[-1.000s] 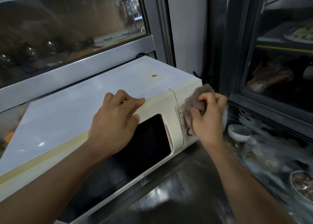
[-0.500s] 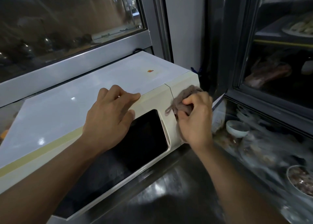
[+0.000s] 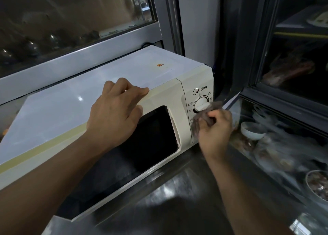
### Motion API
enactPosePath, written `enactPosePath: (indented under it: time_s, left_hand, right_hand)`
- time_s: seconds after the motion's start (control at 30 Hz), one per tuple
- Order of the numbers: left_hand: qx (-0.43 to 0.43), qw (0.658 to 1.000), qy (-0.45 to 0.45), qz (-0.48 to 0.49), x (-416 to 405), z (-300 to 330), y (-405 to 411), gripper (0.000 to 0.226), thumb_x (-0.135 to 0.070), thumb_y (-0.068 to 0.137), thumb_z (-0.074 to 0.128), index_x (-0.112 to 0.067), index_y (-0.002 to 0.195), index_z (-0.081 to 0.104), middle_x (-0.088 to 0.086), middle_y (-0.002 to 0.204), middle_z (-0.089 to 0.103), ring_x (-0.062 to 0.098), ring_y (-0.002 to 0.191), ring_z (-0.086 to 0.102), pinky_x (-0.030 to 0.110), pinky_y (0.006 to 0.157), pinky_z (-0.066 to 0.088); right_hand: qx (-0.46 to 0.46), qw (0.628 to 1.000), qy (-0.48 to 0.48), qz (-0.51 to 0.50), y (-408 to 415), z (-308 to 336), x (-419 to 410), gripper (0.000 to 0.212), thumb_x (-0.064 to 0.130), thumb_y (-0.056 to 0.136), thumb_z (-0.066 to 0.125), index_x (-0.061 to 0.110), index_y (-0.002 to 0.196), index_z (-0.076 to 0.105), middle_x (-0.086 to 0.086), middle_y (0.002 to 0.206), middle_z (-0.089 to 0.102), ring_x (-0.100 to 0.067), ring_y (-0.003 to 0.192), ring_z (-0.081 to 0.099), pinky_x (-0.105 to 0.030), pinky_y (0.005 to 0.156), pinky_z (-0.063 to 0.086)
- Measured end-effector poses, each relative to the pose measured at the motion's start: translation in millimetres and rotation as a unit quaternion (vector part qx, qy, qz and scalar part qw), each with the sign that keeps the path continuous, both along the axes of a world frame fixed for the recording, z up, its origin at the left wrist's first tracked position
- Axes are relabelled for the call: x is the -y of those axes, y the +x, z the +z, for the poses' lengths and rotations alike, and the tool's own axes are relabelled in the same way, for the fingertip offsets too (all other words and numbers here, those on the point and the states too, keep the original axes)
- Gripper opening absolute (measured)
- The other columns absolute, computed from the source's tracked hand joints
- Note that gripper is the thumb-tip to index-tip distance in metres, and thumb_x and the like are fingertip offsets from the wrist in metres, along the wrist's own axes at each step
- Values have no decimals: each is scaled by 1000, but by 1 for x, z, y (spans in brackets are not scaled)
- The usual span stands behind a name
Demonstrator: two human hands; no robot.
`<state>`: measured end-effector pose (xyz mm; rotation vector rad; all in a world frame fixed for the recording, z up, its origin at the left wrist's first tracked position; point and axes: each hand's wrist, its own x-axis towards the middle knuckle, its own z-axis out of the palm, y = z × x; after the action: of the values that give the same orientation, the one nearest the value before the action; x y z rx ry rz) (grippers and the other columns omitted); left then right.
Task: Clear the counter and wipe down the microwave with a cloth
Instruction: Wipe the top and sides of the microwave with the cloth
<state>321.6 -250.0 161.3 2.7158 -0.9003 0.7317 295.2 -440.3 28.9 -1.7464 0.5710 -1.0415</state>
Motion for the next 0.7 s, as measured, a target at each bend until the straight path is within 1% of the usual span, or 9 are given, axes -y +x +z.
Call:
enactPosePath:
  time_s: [0.1, 0.17, 0.23, 0.37, 0.43, 0.5, 0.6, 0.63, 0.7]
  left_hand:
    - [-6, 1000, -8, 0, 1, 1, -1, 46, -25, 82, 43, -24, 126, 56, -2, 106, 49, 19, 99, 39, 32, 64, 38]
    - [-7, 1000, -10, 1, 0, 2, -1, 46, -26, 82, 43, -24, 126, 56, -3, 106, 49, 19, 99, 39, 33, 64, 39]
    - [-7, 1000, -7, -1, -1, 1, -1, 46, -27, 82, 43, -24, 127, 56, -3, 106, 49, 19, 99, 39, 32, 65, 38]
    - [-3, 1000, -2, 0, -2, 1, 0, 46, -27, 83, 43, -25, 127, 56, -3, 106, 49, 17, 100, 39, 30, 65, 37]
    - [-1, 1000, -2, 1, -3, 1, 0, 46, -27, 83, 43, -25, 127, 56, -3, 106, 50, 18, 99, 40, 29, 64, 36]
    - [-2, 1000, -1, 1, -3, 1, 0, 46, -26, 83, 44, -25, 127, 56, -3, 106, 50, 19, 100, 40, 29, 64, 35]
    - [0, 1000, 2, 1, -1, 0, 0, 46, -26, 83, 43, -24, 127, 56, -2, 106, 49, 19, 100, 40, 28, 65, 33]
    - [2, 1000, 2, 0, -1, 1, -1, 46, -26, 83, 43, -24, 127, 56, -2, 107, 50, 19, 100, 40, 28, 65, 32]
    - [7, 1000, 3, 1, -1, 1, -1, 46, -25, 83, 43, -22, 127, 57, -1, 107, 51, 19, 99, 41, 27, 64, 32]
  right_hand:
    - [31, 997, -70, -6, -14, 5, -30, 12, -7, 76, 64, 4, 81, 66, -11, 103, 59, -20, 95, 54, -3, 74, 32]
    - [55, 994, -88, 35, -19, 5, -32, 14, -9, 79, 62, 1, 87, 67, -12, 102, 58, -19, 98, 53, 2, 80, 33]
    - [49, 992, -94, 65, -17, 2, -19, 14, -10, 79, 63, -2, 89, 68, -15, 101, 57, -21, 94, 54, -1, 79, 34]
    - [15, 998, -33, 48, -1, 0, 12, 19, -9, 76, 63, 1, 91, 66, -14, 101, 57, -18, 89, 54, -3, 73, 35]
    - [2, 998, 13, 56, 6, -2, 22, 21, -5, 76, 65, 12, 89, 65, -9, 102, 58, -17, 88, 58, -3, 74, 39]
    - [-6, 993, 99, 66, 15, -3, 38, 23, 2, 79, 67, 24, 80, 60, -6, 99, 63, -19, 88, 63, -15, 78, 46]
    - [-17, 977, 200, 77, 25, 3, 58, 22, 9, 82, 65, 28, 72, 60, -7, 89, 69, -28, 87, 67, -45, 84, 54]
    - [-18, 977, 197, 75, 26, 6, 60, 22, 9, 83, 65, 28, 71, 60, -8, 87, 69, -29, 86, 67, -48, 83, 54]
    - [4, 982, 173, 70, 25, 14, 58, 24, 8, 81, 65, 29, 70, 60, -2, 82, 68, -21, 81, 67, -39, 79, 55]
